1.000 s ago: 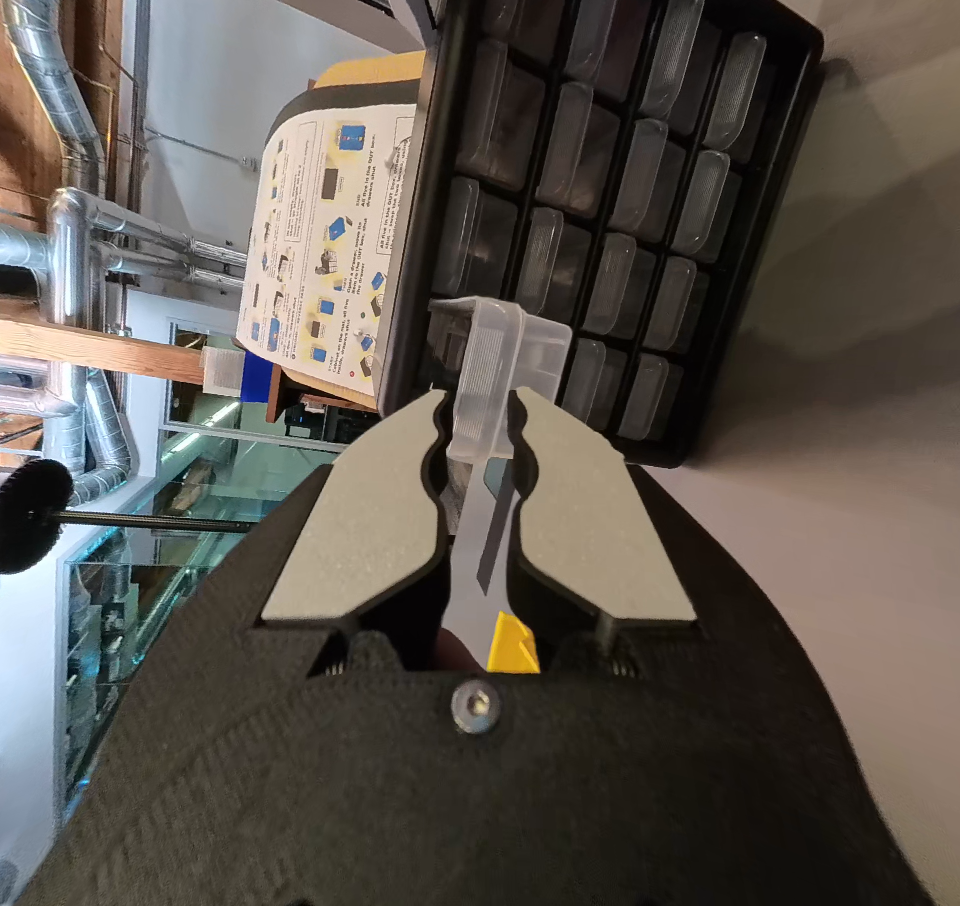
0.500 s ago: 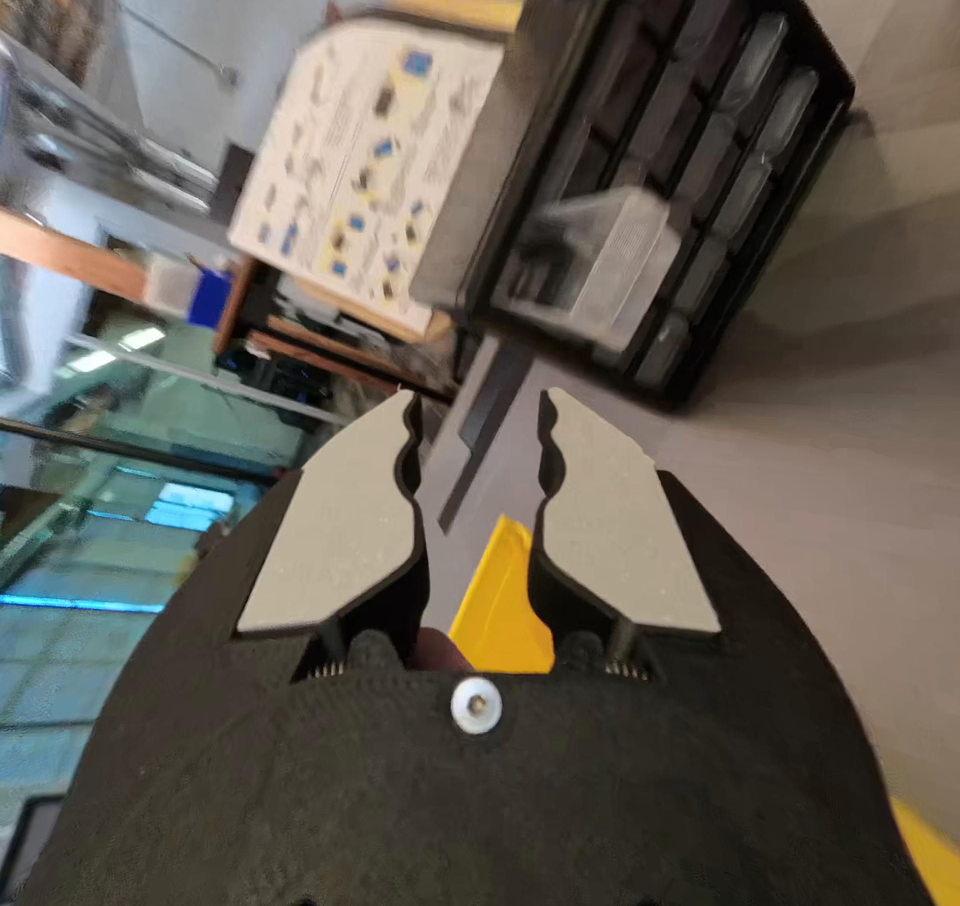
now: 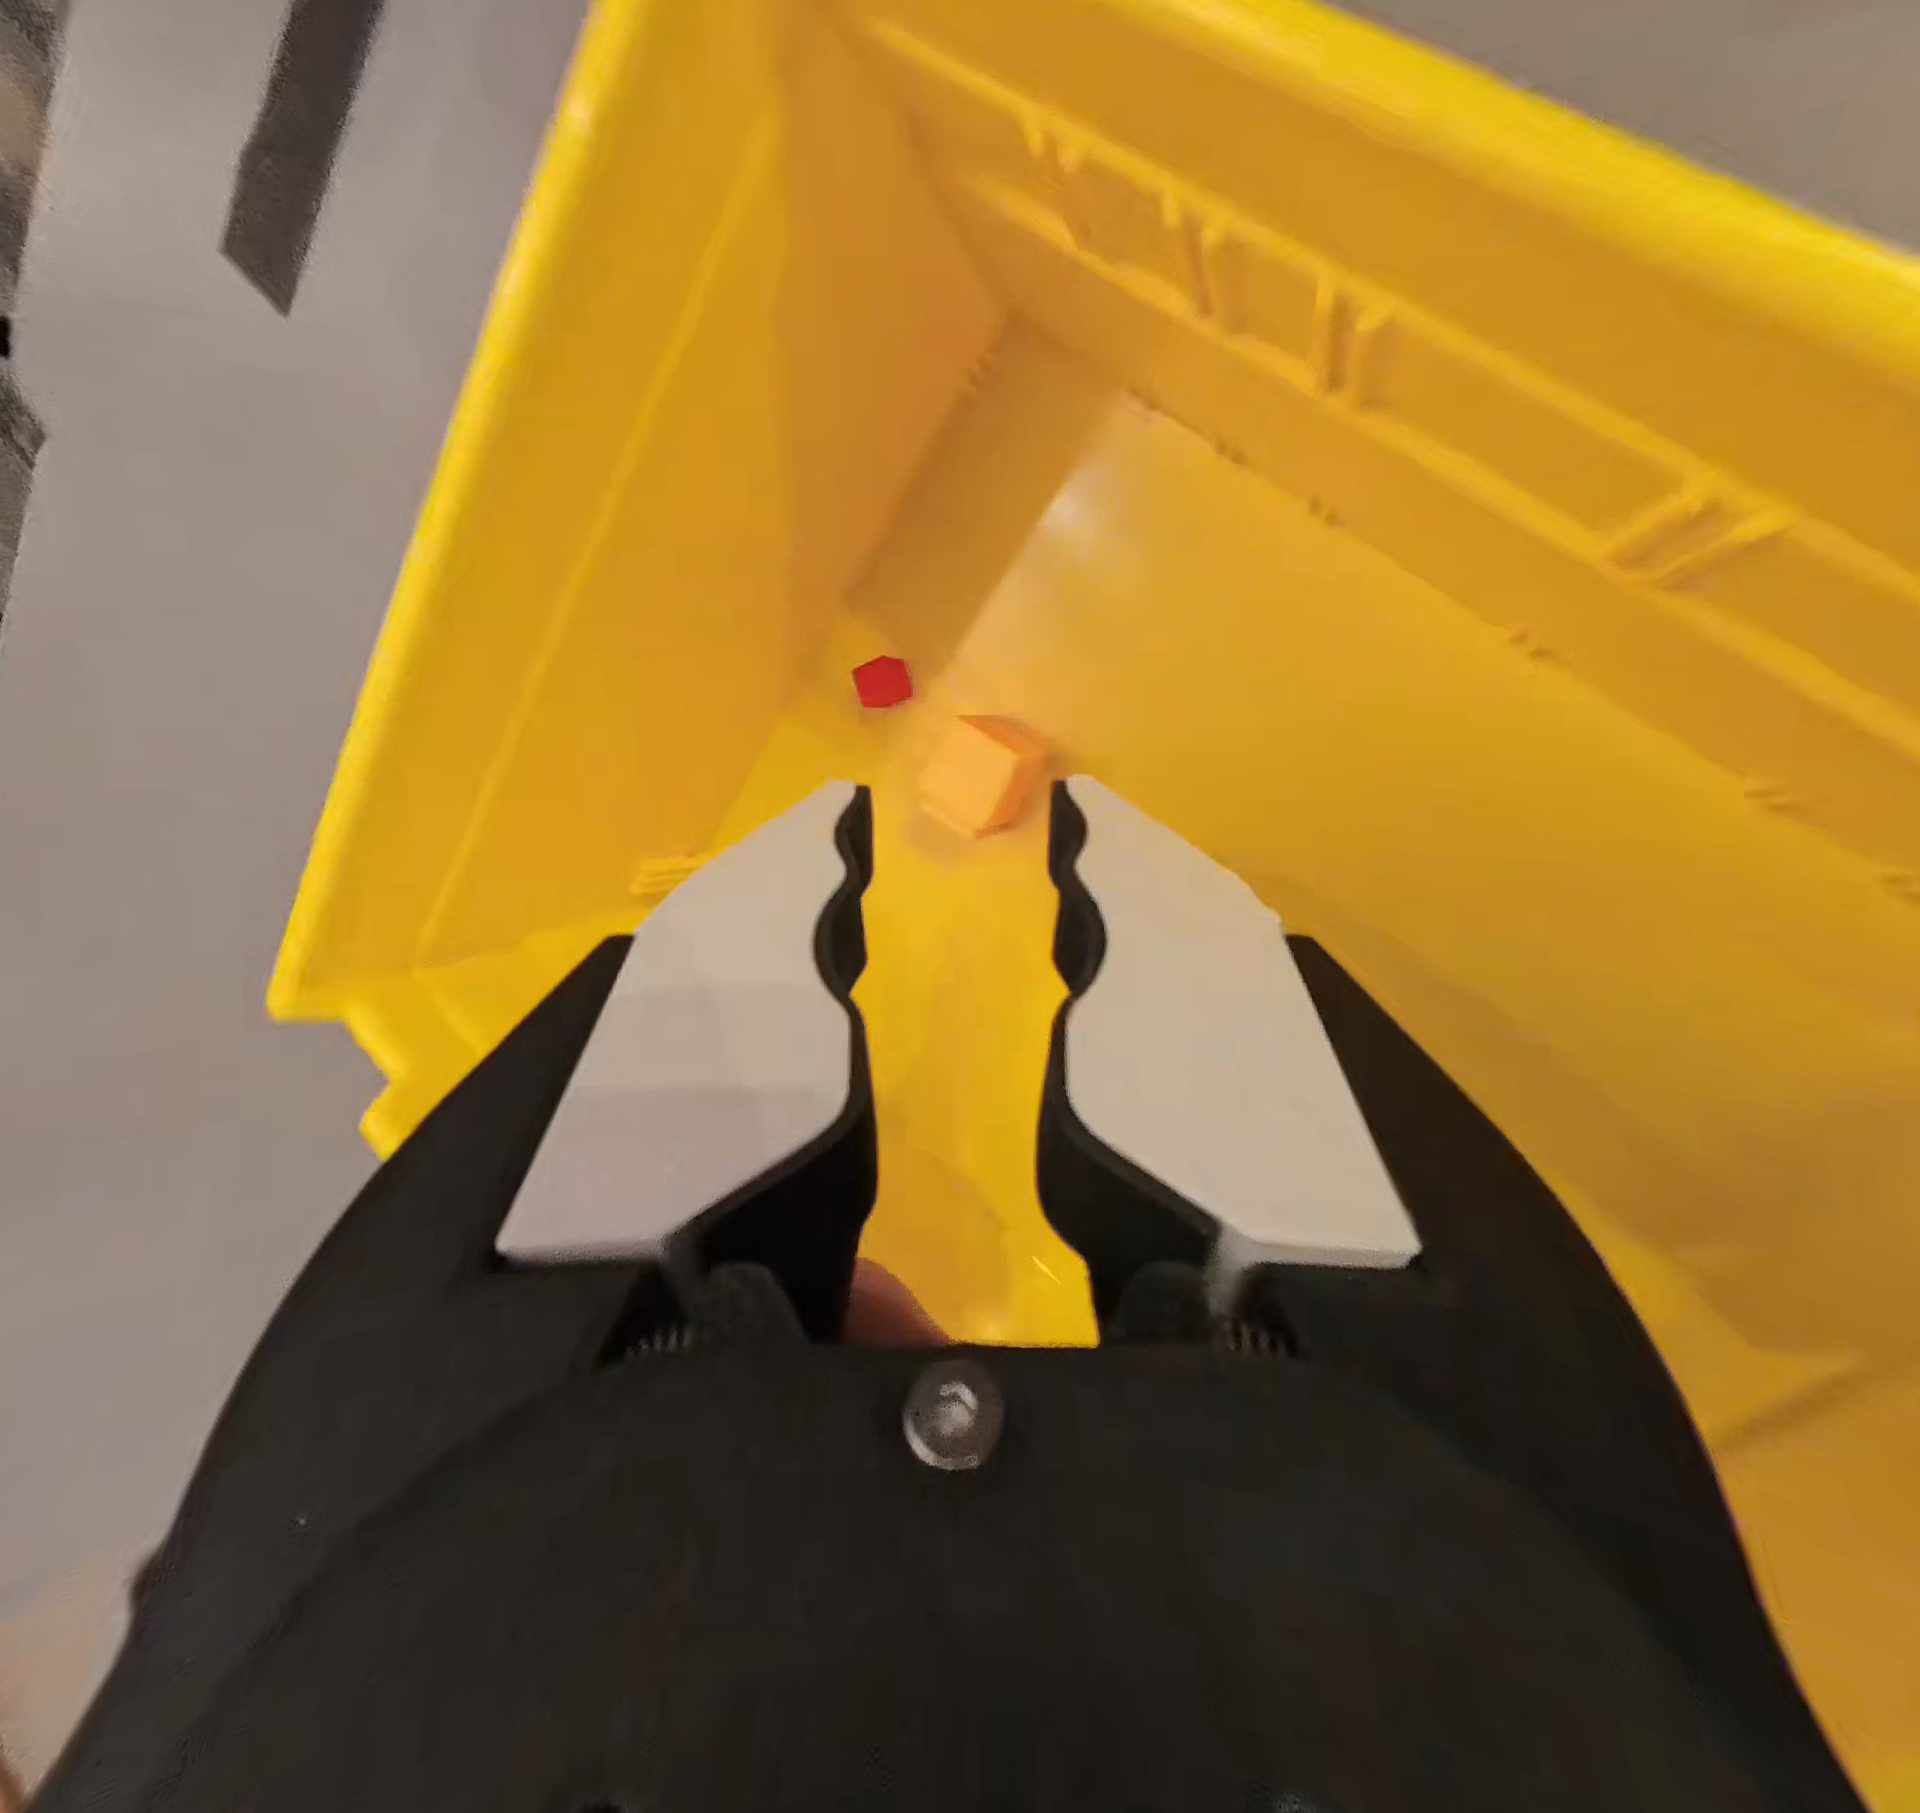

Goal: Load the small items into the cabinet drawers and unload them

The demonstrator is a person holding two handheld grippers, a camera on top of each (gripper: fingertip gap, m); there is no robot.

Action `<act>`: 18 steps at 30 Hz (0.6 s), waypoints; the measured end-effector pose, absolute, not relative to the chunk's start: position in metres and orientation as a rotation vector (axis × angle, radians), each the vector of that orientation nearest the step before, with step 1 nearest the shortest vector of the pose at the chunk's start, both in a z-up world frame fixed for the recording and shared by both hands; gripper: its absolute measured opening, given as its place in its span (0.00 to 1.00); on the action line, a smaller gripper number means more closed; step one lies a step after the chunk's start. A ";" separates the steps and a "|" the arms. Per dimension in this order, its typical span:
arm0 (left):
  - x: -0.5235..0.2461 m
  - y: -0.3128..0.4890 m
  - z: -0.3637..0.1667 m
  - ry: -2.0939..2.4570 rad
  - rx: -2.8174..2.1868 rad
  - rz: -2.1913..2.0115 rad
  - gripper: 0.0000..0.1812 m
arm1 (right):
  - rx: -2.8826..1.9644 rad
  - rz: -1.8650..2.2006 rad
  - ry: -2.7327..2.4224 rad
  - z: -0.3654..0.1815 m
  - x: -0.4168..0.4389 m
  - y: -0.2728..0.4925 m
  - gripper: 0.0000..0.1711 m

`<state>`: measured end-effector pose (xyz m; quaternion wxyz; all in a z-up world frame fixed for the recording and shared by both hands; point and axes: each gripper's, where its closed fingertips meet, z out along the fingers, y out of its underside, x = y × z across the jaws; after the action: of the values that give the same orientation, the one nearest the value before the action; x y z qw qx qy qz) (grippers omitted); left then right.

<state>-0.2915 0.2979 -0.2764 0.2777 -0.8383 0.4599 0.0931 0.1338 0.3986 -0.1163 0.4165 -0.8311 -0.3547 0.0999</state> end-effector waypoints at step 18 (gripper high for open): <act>-0.272 0.313 -0.217 1.237 -2.130 0.250 0.12 | -2.085 0.258 -0.887 -0.116 0.134 0.399 0.07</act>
<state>-0.2725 0.3128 -0.2167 0.3269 -0.8130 0.4722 0.0955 0.1340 0.3986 -0.1161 0.4175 -0.8309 -0.3533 0.1026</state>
